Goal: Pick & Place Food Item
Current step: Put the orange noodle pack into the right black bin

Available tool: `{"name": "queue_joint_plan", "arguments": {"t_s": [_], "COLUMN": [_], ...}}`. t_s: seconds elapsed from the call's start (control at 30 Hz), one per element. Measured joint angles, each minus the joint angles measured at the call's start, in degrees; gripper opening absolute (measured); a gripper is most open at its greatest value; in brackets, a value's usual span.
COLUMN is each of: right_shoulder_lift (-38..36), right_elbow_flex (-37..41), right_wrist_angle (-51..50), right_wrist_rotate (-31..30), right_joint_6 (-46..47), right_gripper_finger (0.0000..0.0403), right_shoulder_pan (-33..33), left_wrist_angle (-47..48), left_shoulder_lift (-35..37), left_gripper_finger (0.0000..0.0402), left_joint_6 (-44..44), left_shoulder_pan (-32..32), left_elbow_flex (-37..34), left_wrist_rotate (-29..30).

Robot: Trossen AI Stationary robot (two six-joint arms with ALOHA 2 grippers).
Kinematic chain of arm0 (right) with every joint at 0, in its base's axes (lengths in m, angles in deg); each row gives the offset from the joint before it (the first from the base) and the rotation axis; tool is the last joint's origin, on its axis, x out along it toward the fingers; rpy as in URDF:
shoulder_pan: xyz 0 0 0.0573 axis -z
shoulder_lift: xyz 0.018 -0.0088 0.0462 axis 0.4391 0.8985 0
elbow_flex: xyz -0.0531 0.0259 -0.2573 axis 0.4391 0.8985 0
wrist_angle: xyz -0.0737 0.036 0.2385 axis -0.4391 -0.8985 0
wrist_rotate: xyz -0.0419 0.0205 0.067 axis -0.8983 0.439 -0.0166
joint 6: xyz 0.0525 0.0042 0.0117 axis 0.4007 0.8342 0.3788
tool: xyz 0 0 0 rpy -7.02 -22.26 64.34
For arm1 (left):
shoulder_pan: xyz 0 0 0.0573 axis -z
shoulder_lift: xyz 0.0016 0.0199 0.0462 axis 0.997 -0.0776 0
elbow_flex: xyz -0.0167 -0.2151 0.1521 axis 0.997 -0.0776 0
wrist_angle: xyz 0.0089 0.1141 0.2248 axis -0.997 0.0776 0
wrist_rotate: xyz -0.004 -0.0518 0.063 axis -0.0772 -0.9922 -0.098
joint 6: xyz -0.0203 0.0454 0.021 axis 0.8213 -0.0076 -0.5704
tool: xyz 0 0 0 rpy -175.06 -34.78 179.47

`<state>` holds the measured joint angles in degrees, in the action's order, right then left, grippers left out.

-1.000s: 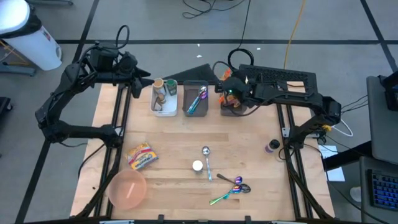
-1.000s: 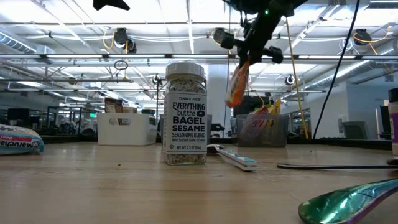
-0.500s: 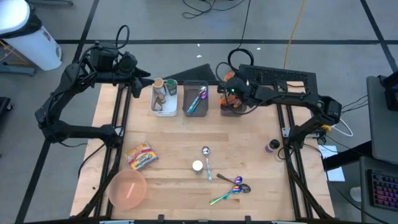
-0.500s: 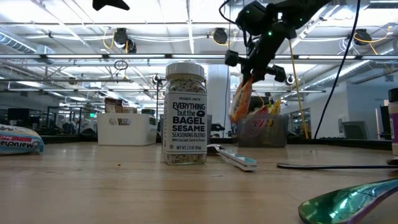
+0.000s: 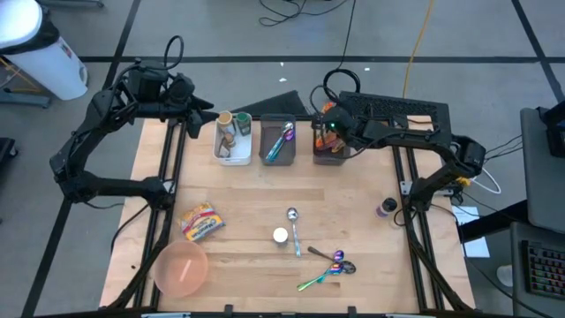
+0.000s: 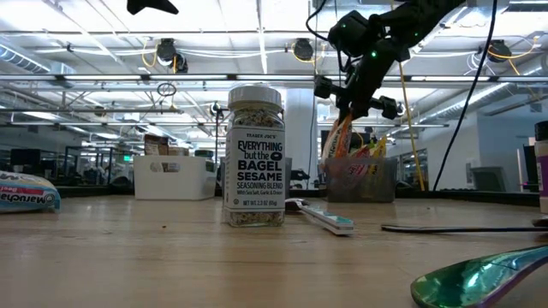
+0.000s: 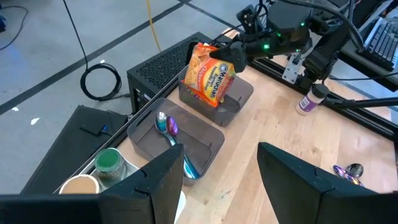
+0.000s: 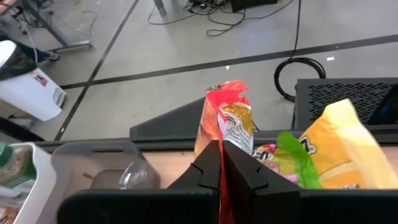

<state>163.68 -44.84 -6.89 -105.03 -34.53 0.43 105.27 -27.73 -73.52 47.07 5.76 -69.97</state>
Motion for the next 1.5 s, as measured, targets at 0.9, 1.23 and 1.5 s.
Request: {"name": "queue_joint_plan", "arguments": {"t_s": [0.9,1.23,1.5], "right_shoulder_lift": [9.03,9.81,9.81], "right_elbow_flex": [-0.08,-0.11,-0.07], "right_wrist_angle": [4.1,3.82,3.72], "right_wrist_rotate": [0.95,1.2,1.32], "right_joint_6": [2.56,2.17,1.7], "right_gripper_finger": [0.0,0.0,0.0], "right_shoulder_pan": [0.29,-0.7,-0.7], "left_wrist_angle": [-0.03,-0.03,-0.03], "left_shoulder_lift": [-0.02,-0.02,-0.02], "left_gripper_finger": [0.0214,0.0214,0.0214], "left_joint_6": [0.16,0.57,1.18], "left_shoulder_pan": [0.0,0.0,0.0], "left_elbow_flex": [-0.02,-0.02,-0.02], "left_wrist_rotate": [0.0,0.0,-0.04]}}
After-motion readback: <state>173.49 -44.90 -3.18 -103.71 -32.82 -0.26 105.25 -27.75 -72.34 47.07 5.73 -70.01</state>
